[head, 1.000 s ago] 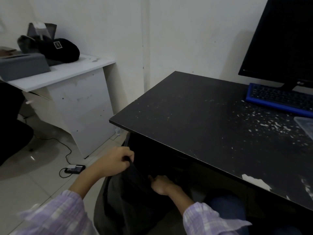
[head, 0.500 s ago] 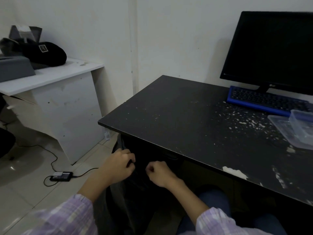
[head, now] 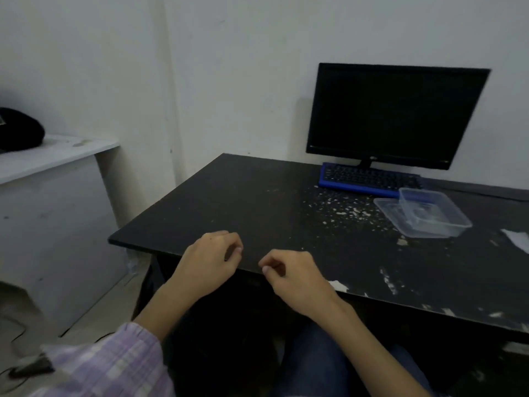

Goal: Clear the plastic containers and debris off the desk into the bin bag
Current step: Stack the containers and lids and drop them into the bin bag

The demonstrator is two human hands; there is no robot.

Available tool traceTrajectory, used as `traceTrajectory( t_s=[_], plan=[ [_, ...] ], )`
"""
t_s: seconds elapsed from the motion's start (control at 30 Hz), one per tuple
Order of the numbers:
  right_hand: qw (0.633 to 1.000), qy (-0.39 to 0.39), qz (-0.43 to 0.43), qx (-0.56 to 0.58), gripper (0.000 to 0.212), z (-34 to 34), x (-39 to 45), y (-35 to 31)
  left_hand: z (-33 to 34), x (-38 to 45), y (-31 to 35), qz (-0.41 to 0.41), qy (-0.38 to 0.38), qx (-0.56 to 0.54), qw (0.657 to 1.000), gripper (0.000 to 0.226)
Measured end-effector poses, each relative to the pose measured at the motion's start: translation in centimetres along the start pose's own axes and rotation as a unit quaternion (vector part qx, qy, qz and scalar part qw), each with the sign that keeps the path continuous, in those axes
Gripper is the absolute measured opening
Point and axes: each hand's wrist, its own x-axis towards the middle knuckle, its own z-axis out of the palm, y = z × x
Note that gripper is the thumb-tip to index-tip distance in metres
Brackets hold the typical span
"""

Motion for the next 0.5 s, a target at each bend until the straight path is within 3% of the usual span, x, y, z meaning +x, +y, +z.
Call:
traceTrajectory(
  t_s=[0.3,0.5],
  plan=[
    [0.988,0.089,0.126,-0.023,0.017,-10.2,-0.4,7.9,6.0,9.2,9.2,-0.003,-0.115,-0.141,0.983,0.012],
    [0.961,0.173,0.206,-0.066,0.016,-16.0,1.2,14.6,10.6,15.1,15.8,-0.007,-0.144,-0.237,0.961,0.015]
  ],
)
